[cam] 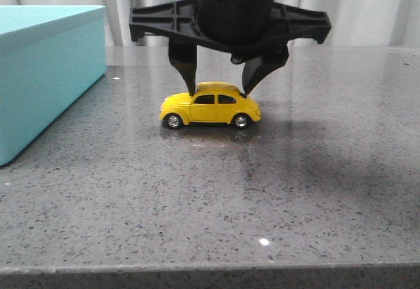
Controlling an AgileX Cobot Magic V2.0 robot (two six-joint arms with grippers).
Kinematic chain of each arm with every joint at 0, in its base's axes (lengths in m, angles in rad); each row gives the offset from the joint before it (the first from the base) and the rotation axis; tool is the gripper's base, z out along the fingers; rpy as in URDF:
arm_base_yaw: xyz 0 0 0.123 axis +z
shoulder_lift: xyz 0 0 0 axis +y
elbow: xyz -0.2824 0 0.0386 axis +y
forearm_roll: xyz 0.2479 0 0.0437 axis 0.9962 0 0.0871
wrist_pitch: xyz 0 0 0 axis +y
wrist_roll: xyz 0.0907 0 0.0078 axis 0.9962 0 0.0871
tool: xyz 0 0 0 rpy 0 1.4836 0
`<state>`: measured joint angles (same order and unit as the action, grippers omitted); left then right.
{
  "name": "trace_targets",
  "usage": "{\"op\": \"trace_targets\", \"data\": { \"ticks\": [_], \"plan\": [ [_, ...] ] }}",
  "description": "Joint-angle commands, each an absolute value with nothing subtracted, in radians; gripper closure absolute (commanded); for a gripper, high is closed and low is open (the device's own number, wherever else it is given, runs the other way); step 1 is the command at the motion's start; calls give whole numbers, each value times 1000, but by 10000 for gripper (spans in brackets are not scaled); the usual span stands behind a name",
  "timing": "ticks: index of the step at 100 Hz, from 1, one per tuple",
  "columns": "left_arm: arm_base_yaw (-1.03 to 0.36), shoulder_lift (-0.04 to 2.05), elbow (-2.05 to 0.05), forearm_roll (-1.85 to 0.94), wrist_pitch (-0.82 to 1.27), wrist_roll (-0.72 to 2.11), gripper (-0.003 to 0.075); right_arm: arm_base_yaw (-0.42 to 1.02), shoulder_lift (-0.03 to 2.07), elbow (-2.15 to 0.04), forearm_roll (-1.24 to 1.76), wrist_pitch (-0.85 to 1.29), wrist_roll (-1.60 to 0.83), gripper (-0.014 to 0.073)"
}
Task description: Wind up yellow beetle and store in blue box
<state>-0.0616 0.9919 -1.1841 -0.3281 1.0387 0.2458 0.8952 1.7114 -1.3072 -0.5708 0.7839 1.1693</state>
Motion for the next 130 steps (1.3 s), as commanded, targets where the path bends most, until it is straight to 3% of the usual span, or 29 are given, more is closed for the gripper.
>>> {"op": "trace_targets", "data": {
  "ticks": [1, 130],
  "plan": [
    [-65, 985, -1218, -352, 992, 244, 111, 900, 1686, -1341, -613, 773, 1167, 148],
    [-65, 985, -1218, -352, 992, 244, 111, 876, 1670, -1307, -623, 922, 1141, 148]
  ]
}}
